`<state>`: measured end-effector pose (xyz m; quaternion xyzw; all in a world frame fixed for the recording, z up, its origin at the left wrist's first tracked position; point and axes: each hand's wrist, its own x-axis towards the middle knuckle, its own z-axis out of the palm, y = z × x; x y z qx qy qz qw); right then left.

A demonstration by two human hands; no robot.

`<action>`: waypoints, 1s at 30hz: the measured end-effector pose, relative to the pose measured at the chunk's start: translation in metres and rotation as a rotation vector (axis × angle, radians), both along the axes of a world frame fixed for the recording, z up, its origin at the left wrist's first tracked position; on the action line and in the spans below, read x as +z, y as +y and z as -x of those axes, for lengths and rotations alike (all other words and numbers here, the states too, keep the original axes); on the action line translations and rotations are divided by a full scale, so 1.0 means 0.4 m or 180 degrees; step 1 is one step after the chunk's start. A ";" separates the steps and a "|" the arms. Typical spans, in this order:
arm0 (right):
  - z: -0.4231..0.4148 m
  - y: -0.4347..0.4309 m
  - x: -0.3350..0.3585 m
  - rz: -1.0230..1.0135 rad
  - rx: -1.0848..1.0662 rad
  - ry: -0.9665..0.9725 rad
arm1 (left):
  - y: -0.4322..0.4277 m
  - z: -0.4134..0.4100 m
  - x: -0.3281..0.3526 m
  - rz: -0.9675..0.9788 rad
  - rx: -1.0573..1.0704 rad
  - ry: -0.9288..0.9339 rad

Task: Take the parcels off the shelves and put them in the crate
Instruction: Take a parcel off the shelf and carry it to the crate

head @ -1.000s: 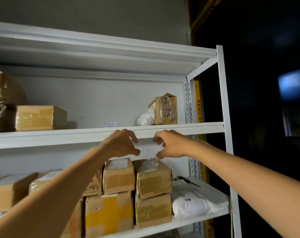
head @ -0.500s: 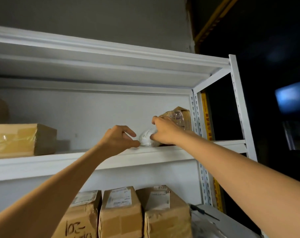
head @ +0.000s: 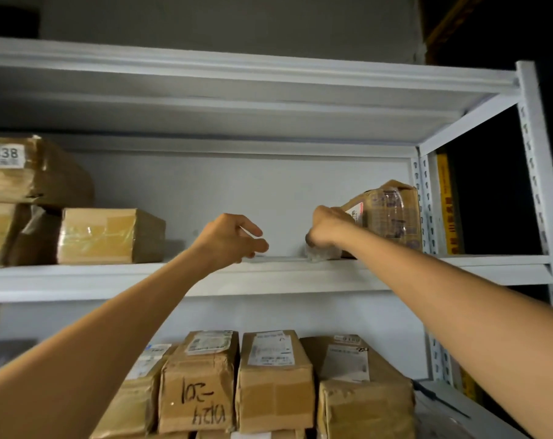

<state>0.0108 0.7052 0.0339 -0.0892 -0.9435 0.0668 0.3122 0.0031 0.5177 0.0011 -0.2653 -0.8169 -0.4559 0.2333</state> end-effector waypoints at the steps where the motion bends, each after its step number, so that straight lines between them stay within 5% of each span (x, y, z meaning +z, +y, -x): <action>1: -0.008 -0.014 0.009 0.0180 0.0071 0.0016 | -0.014 0.004 0.004 -0.0026 0.0012 -0.0009; 11: -0.040 -0.101 -0.009 0.0569 -0.0066 0.0275 | -0.073 0.011 0.017 -0.0072 -0.0239 -0.0085; 16: -0.041 -0.068 -0.011 0.1915 0.0313 0.0619 | -0.083 0.022 0.013 -0.0138 -0.0311 -0.0347; 19: -0.063 -0.066 -0.013 0.3325 0.1200 0.0379 | -0.054 0.028 -0.003 -0.0405 -0.0285 -0.0463; 24: -0.065 -0.106 -0.046 0.4458 0.1714 0.0745 | 0.031 -0.004 -0.016 -0.1281 -0.0825 -0.1080; 30: -0.115 -0.120 -0.094 0.4353 0.2202 0.1064 | 0.049 -0.036 0.027 -0.2336 -0.1261 -0.0864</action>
